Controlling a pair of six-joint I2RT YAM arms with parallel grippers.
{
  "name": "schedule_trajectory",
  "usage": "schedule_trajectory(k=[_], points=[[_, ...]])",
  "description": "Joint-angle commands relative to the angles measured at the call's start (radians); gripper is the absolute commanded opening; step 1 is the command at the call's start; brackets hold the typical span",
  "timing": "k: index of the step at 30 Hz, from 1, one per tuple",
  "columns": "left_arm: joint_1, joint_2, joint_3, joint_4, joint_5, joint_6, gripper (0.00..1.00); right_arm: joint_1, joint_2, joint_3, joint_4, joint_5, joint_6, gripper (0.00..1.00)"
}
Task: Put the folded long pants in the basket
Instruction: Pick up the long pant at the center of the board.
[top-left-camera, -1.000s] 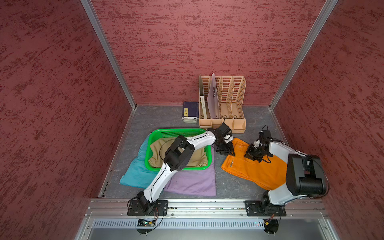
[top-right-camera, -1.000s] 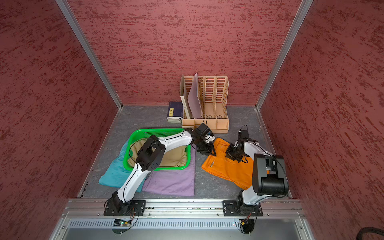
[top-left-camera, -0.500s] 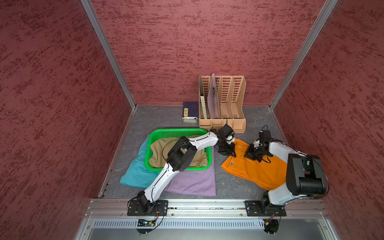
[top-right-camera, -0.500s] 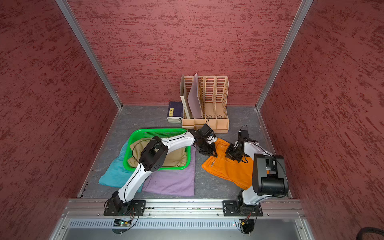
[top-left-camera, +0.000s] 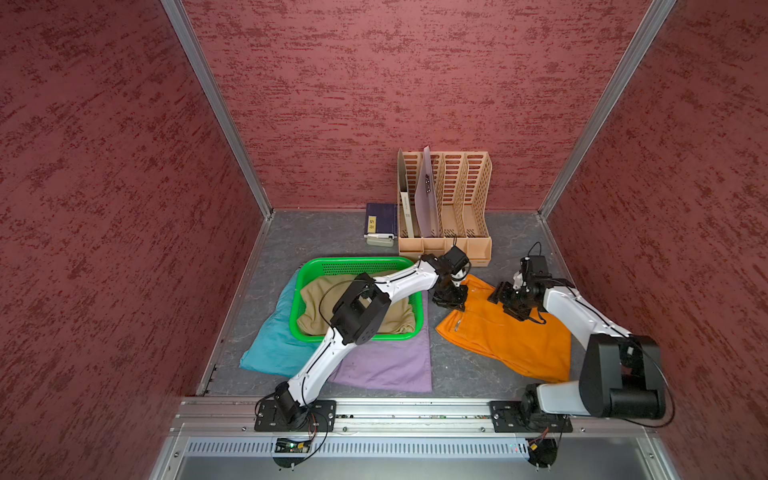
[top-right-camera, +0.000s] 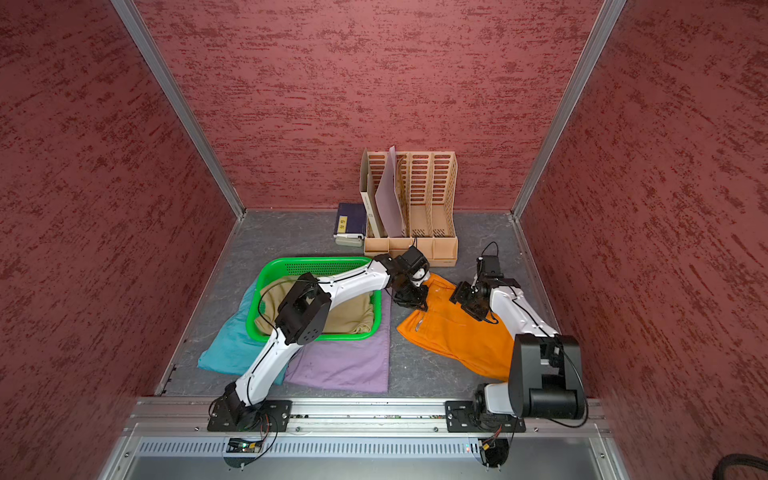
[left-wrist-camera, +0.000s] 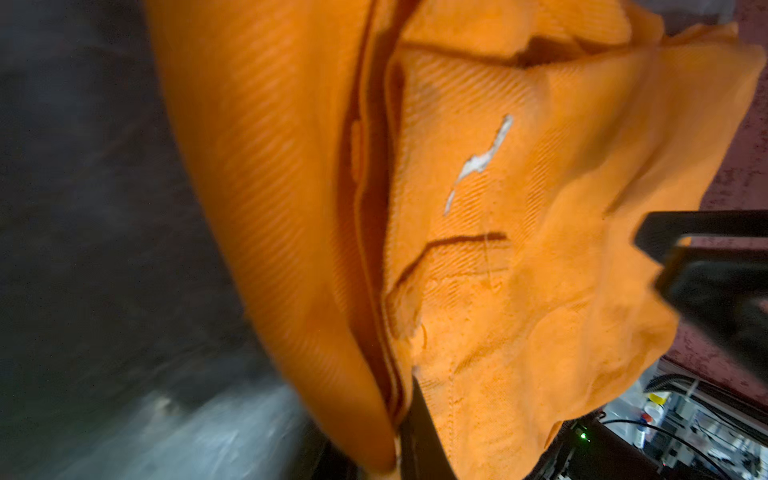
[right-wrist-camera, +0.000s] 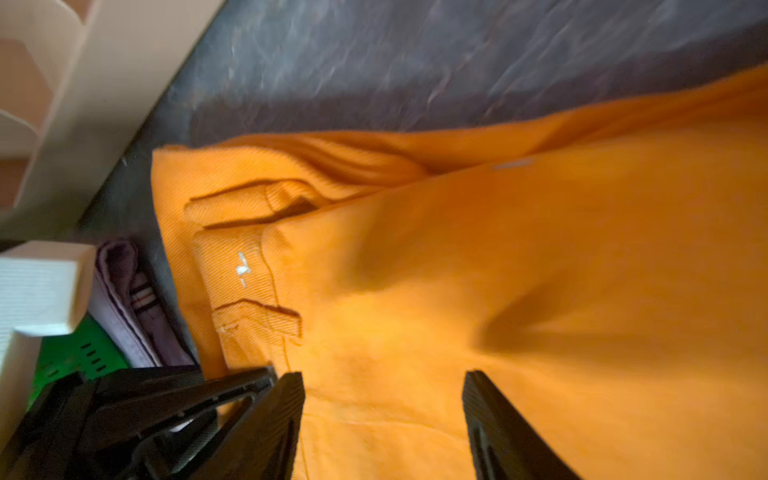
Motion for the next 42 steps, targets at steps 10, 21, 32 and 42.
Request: schedule_trajectory(k=[10,21,32,42], points=[[0.048,-0.076,0.153,-0.161,-0.187,0.076,0.0,-0.263,-0.045,0.016,-0.082,0.28,0.037,0.78],[0.066,-0.044,0.169,-0.175,-0.192,0.102,0.0,-0.357,0.084,-0.053,0.029,0.169,0.055,0.81],[0.075,-0.012,0.197,-0.182,-0.15,0.111,0.0,-0.348,0.21,-0.076,0.097,-0.057,0.026,0.58],[0.053,-0.031,0.262,-0.203,-0.098,0.11,0.0,-0.338,0.055,-0.066,0.054,0.027,0.006,0.0]])
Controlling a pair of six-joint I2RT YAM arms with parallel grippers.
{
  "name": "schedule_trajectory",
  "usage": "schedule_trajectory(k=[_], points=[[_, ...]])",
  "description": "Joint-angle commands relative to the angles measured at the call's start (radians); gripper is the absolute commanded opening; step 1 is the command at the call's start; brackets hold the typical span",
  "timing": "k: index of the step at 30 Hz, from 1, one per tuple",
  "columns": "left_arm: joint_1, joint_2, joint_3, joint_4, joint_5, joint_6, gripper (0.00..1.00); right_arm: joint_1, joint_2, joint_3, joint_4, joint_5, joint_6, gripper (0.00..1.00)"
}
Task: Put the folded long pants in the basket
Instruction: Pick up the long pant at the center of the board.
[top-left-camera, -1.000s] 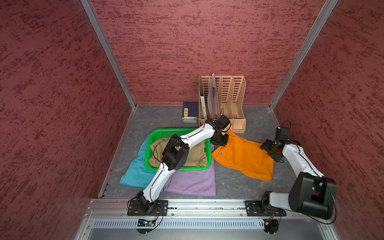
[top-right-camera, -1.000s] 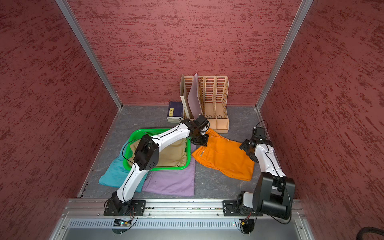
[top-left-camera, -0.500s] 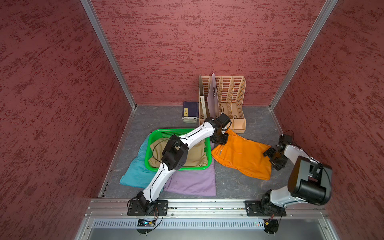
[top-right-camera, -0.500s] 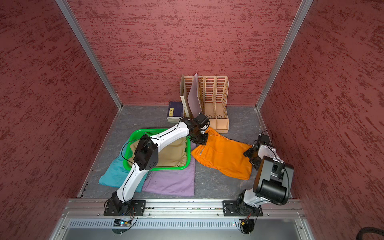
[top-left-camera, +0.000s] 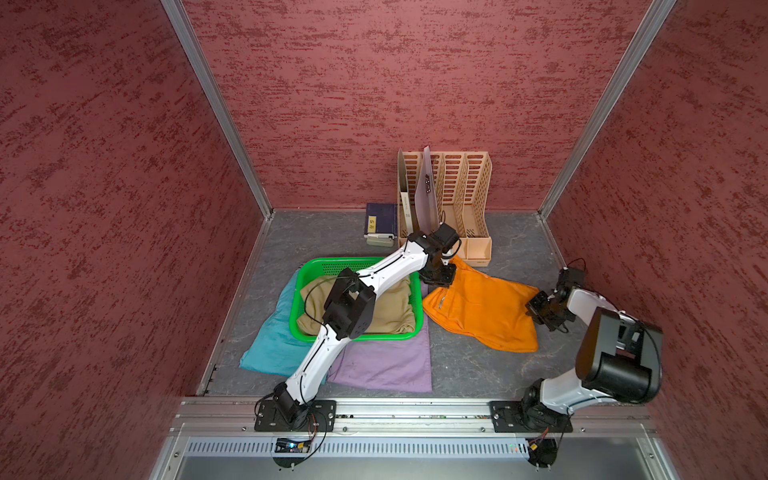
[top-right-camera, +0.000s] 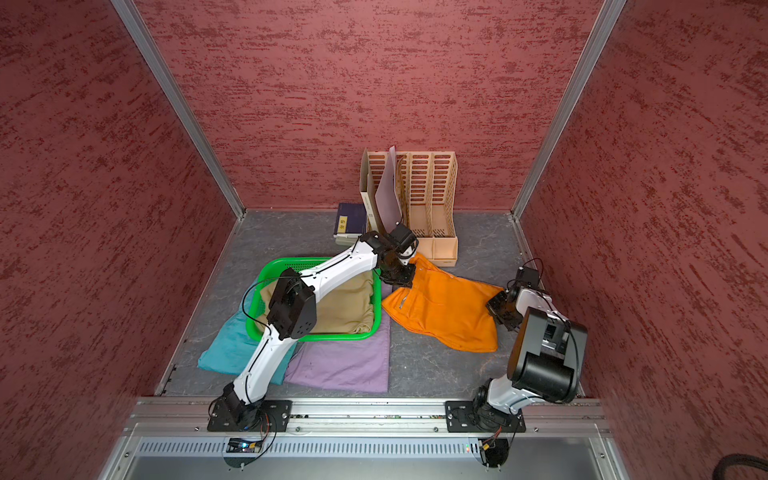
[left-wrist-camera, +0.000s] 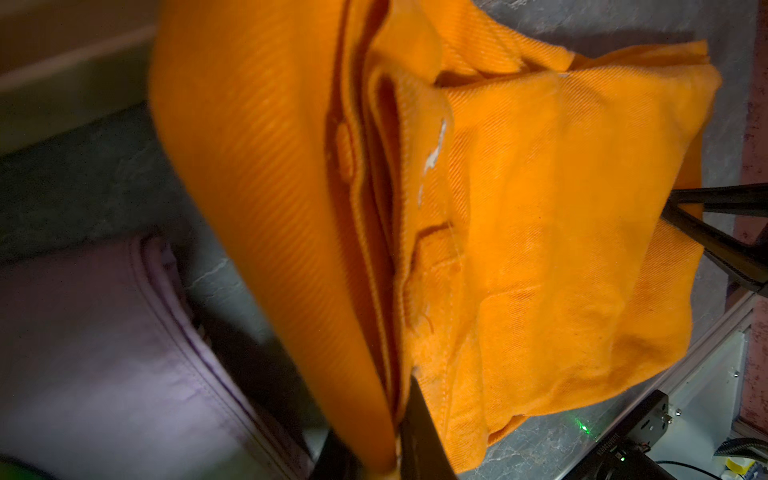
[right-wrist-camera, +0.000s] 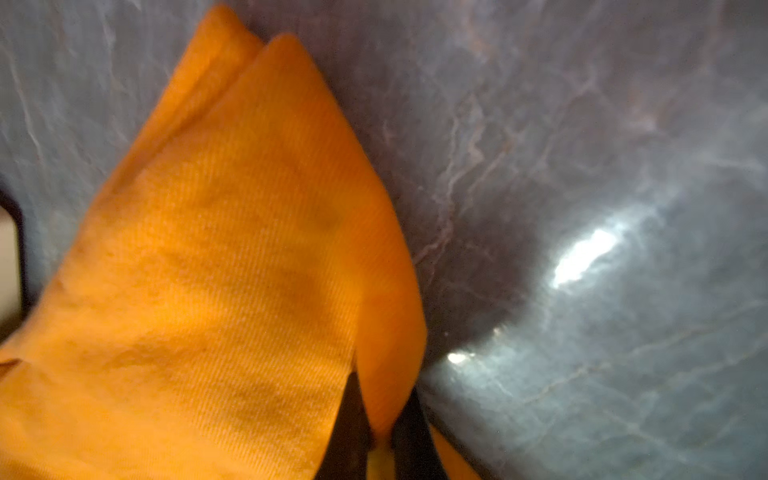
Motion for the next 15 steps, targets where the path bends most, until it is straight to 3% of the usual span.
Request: schedule_trajectory(k=[1,11,15], points=[[-0.021,-0.005,0.086,-0.001,0.033,0.012,0.0,0.01,-0.11,-0.001,-0.054,0.048,-0.011,0.0],[-0.083,-0.093,0.234,-0.174,0.006,-0.004,0.0,0.015,-0.398,0.087,-0.27,0.047,0.056,0.0],[-0.078,-0.151,0.263,-0.25,-0.035,0.007,0.0,0.021,-0.439,0.217,-0.379,-0.011,0.026,0.0]])
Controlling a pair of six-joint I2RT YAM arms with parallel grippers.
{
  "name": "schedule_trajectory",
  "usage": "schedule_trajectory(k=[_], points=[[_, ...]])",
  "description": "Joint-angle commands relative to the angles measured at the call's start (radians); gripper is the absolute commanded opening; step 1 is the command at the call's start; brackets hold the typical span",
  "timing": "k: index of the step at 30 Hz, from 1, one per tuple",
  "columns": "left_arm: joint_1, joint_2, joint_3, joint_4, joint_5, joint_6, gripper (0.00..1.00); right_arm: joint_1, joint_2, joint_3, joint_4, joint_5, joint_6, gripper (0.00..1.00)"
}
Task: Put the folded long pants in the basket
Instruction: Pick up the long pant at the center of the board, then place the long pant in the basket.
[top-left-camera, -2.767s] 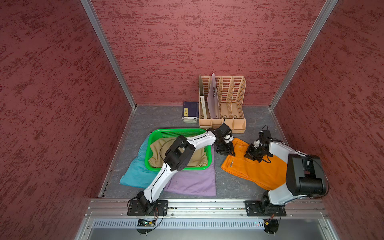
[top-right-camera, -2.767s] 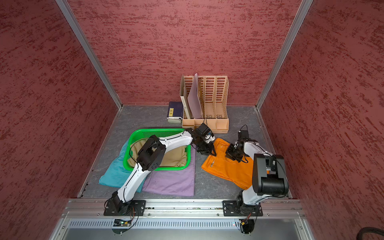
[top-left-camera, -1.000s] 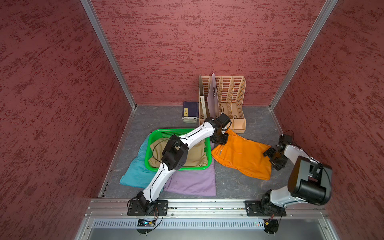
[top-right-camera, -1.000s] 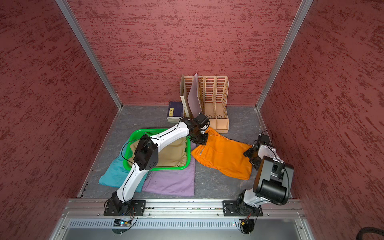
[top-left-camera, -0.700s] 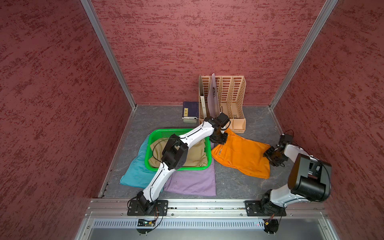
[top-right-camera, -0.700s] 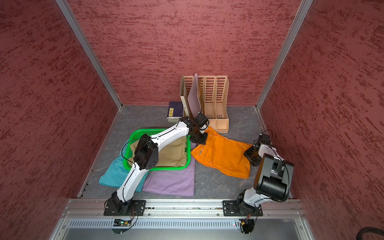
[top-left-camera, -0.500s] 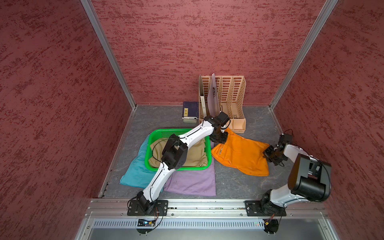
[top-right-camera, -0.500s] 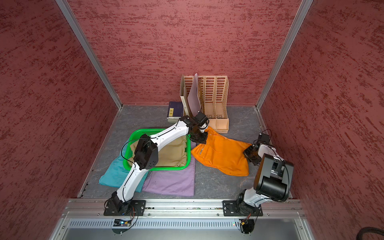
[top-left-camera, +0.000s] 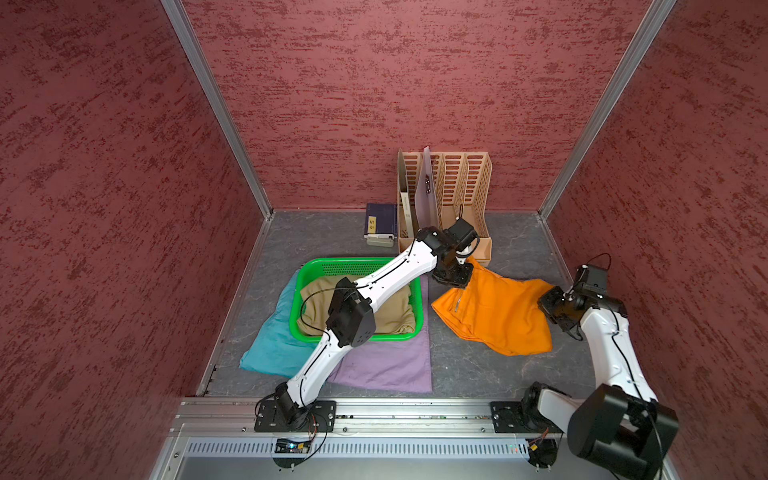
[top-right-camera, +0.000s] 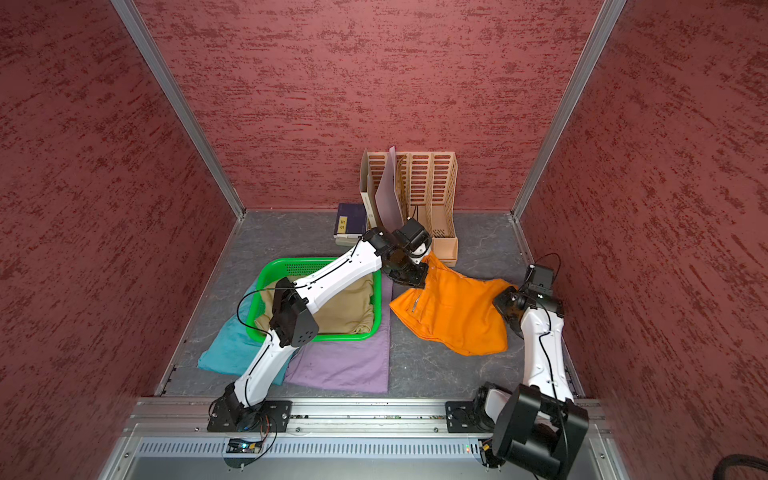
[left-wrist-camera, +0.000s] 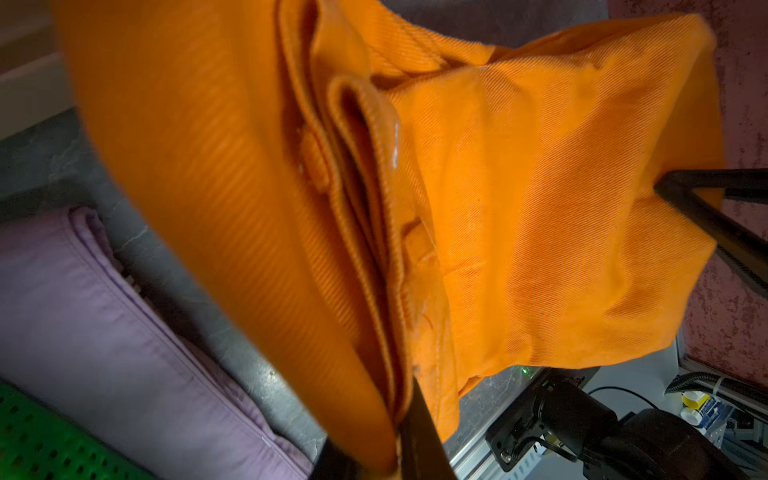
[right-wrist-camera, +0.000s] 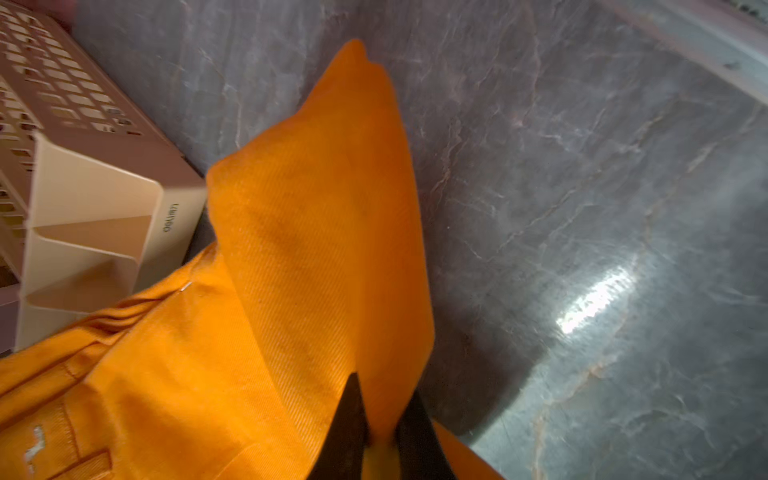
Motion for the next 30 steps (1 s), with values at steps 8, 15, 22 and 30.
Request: schedule_trajectory(k=[8,15,22,30], points=[[0.125,-0.324,-0.064,-0.179,-0.15,0.06,0.0,0.241,0.006,0.351,-0.167,-0.138,0.051,0.0],[0.41,-0.65,-0.454,-0.114,-0.147,0.073,0.0,0.572,0.141,0.442,-0.06,-0.108,0.187,0.0],[0.728,-0.822,-0.762,-0.083,-0.124,0.13,0.0,0.841,0.377,0.588,0.005,-0.04,0.235,0.0],[0.898,-0.902,-0.965,-0.045,-0.124,0.174,0.0,1.031,0.602,0.705,0.014,-0.005,0.242,0.0]])
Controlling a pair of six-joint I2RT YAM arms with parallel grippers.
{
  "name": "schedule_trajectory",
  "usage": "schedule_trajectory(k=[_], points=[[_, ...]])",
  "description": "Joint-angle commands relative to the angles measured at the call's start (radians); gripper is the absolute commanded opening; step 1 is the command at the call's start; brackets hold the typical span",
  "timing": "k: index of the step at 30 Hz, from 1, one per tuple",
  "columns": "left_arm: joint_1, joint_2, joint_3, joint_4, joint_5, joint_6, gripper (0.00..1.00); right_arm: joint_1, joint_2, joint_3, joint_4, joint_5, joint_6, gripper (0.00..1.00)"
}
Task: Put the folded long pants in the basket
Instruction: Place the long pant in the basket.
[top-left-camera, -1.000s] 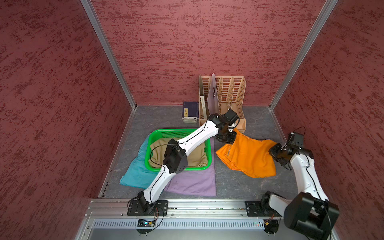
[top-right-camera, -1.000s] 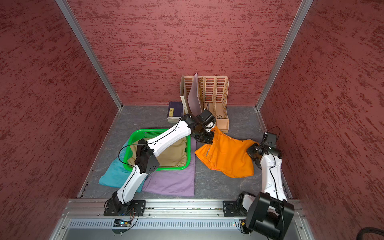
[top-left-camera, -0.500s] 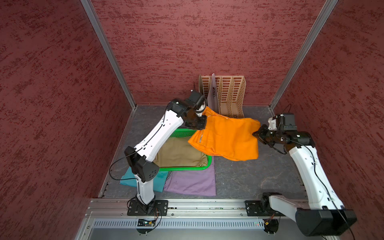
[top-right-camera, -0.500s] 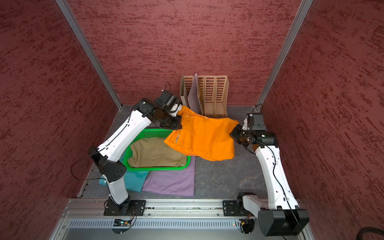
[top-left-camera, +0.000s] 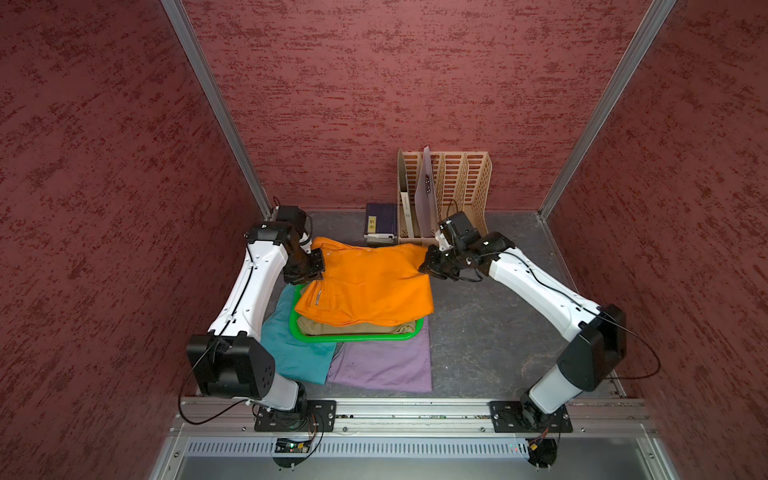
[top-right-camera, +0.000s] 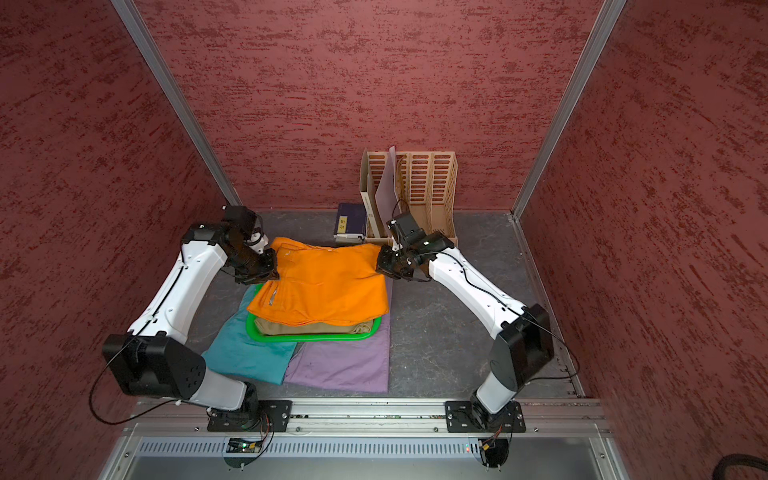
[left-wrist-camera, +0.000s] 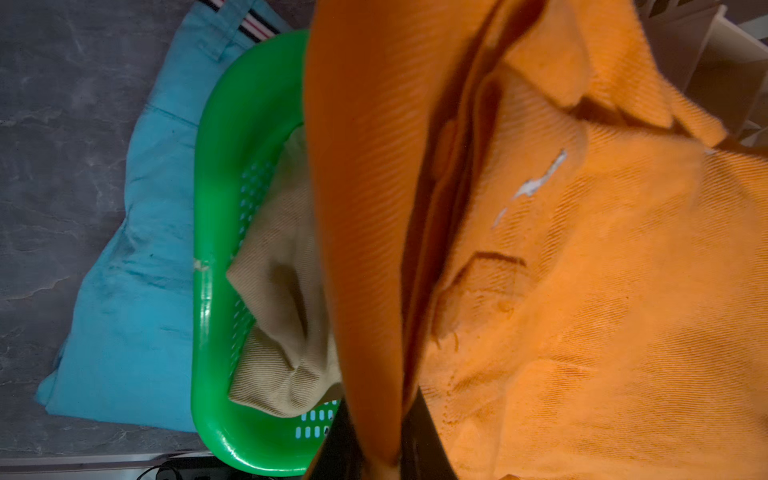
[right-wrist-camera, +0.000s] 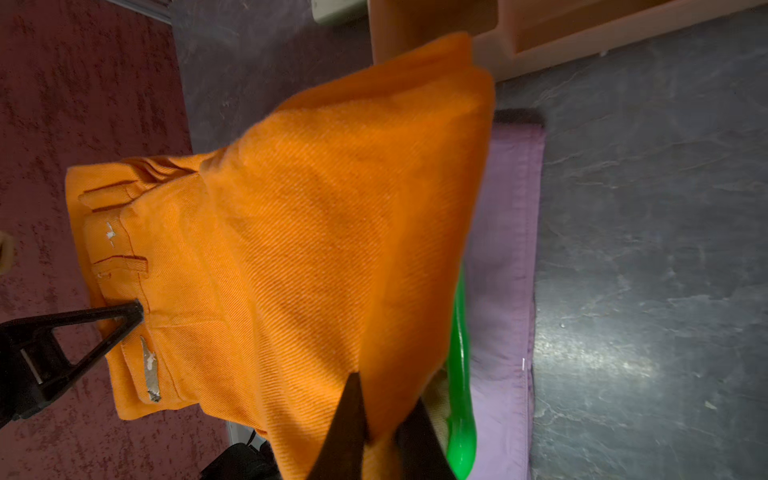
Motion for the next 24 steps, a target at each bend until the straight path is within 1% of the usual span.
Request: schedule_trajectory(k=[1,6,12,16,18,20,24], points=[[0.029,-0.055,-0.047,0.075,-0.042,0.018,0.0,0.044,0.036,0.055,-0.009,0.049,0.005,0.0],[0.03,-0.076,-0.108,0.085,-0.112,-0.003,0.0,0.097,0.101,0.095,-0.031,0.068,-0.002,0.0],[0.03,-0.05,-0.138,0.098,-0.177,-0.015,0.0,0.116,0.115,0.075,-0.035,0.092,-0.006,0.0],[0.029,-0.021,-0.143,0.123,-0.139,-0.009,0.0,0.12,0.121,0.055,-0.037,0.103,-0.017,0.0],[0.03,-0.012,-0.144,0.125,-0.158,-0.017,0.0,0.12,0.113,0.034,-0.03,0.107,-0.017,0.0],[0.028,0.0,-0.15,0.127,-0.153,-0.021,0.0,0.12,0.101,0.0,-0.011,0.107,-0.01,0.0],[0.019,0.042,-0.188,0.15,-0.174,-0.035,0.0,0.122,0.115,-0.059,0.022,0.102,-0.01,0.0]])
